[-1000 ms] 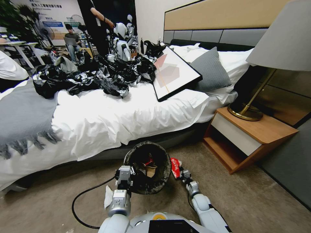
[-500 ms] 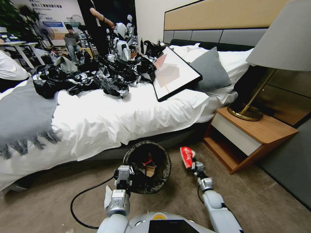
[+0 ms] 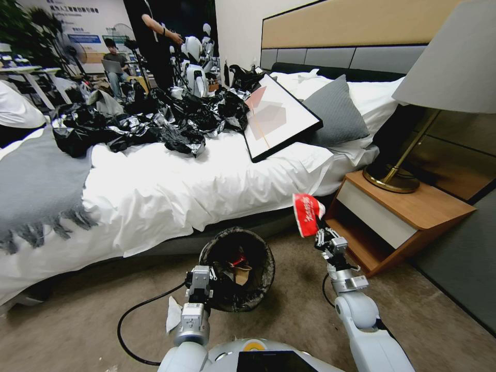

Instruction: Pick up the trash bin, then pick up the garbage from the floor and place it into the trash bin.

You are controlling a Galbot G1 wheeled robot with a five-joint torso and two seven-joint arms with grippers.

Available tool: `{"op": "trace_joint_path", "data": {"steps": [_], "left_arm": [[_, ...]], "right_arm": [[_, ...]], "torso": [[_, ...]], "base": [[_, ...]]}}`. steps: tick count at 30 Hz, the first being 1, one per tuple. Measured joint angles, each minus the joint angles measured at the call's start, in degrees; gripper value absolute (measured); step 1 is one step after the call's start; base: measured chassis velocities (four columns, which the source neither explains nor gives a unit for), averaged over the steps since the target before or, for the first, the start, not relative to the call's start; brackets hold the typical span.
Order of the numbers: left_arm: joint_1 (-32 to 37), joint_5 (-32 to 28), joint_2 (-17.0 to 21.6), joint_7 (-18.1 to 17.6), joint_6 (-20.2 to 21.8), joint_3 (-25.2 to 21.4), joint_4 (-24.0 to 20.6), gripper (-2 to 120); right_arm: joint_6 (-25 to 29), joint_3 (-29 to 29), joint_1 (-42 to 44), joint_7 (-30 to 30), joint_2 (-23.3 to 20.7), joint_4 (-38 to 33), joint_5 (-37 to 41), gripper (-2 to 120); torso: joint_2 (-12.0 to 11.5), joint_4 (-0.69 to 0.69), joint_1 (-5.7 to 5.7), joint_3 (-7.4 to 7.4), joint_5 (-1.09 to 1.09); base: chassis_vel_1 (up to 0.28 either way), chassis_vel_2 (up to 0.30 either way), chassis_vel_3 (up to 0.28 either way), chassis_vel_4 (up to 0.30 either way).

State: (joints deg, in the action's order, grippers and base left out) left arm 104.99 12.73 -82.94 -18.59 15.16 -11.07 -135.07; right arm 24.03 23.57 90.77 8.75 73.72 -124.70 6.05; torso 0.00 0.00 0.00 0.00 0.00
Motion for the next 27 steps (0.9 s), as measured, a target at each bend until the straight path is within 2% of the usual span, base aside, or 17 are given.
{"op": "trace_joint_path", "data": {"steps": [2, 5, 12, 22, 27], "left_arm": [[0.0, 0.0, 0.0, 0.0, 0.0, 0.0, 0.0, 0], [-0.1, 0.1, 0.0, 0.0, 0.0, 0.3, 0.2, 0], [-0.2, 0.3, -0.1, 0.0, 0.0, 0.4, 0.3, 0], [-0.3, 0.3, -0.2, 0.1, 0.0, 0.4, 0.3, 0], [-0.3, 0.3, -0.2, 0.1, 0.0, 0.4, 0.3, 0]], "right_arm": [[0.0, -1.3, 0.5, 0.0, -0.3, 0.0, -0.8, 0], [0.3, -6.3, 1.8, -0.1, -1.3, 1.4, -4.1, 0], [0.9, -11.6, 2.0, -0.4, -1.6, 5.8, -8.2, 0], [3.7, -12.9, 2.1, -0.4, -0.7, 13.0, -10.8, 0], [3.9, -12.5, 1.6, -0.4, -0.5, 14.3, -10.6, 0]], "torso": [[0.0, 0.0, 0.0, 0.0, 0.0], [0.0, 0.0, 0.0, 0.0, 0.0], [0.0, 0.0, 0.0, 0.0, 0.0], [0.0, 0.0, 0.0, 0.0, 0.0], [0.0, 0.0, 0.0, 0.0, 0.0]], "base": [[0.0, 0.0, 0.0, 0.0], [0.0, 0.0, 0.0, 0.0], [0.0, 0.0, 0.0, 0.0], [0.0, 0.0, 0.0, 0.0], [0.0, 0.0, 0.0, 0.0]]}}
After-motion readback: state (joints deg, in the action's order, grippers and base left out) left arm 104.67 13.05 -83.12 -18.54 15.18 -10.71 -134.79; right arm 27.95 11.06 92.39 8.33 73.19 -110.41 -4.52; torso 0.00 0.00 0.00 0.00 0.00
